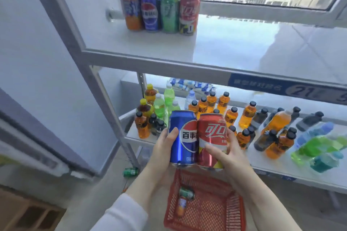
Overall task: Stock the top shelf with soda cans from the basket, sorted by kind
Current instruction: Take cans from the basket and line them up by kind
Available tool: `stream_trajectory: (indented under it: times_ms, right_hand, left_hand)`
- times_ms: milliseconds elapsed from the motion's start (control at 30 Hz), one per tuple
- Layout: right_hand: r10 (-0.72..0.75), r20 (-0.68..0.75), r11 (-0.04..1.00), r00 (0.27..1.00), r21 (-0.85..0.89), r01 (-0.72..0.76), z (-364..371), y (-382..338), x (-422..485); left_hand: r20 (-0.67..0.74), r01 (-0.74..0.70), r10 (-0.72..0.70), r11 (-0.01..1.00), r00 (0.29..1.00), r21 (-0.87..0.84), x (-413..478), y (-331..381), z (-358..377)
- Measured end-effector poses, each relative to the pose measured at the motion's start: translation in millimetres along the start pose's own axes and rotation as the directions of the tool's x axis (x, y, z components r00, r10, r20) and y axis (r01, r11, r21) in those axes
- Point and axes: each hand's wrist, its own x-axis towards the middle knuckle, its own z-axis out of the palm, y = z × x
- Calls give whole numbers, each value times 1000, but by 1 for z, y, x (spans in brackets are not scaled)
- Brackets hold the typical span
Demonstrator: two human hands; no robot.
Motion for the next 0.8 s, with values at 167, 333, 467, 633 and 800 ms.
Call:
stream_trajectory:
  times_ms: [167, 333, 467, 633, 800]
  right_hand:
    - [-103, 19, 994, 995, -40, 103, 52, -46, 17]
    - [-169, 23, 985, 985, -33, 170, 81, -75, 36]
    - [-180, 35, 983, 983, -20, 181, 90, -97, 50]
    - [-223, 30, 974, 974, -27, 223, 91, -123, 73]
    - [-254, 61, 967, 965, 12, 254, 88, -147, 96]
  left_hand:
    - [50, -116, 113, 991, 992, 65, 10, 65, -27]
    - [119, -183, 165, 969, 979, 163, 23, 109, -43]
    - [162, -218, 193, 964, 968, 153, 39, 134, -45]
    - [124, -297, 279, 940, 952, 169, 64, 156, -37]
    - [72, -321, 314, 938, 947, 128, 88, 175, -25]
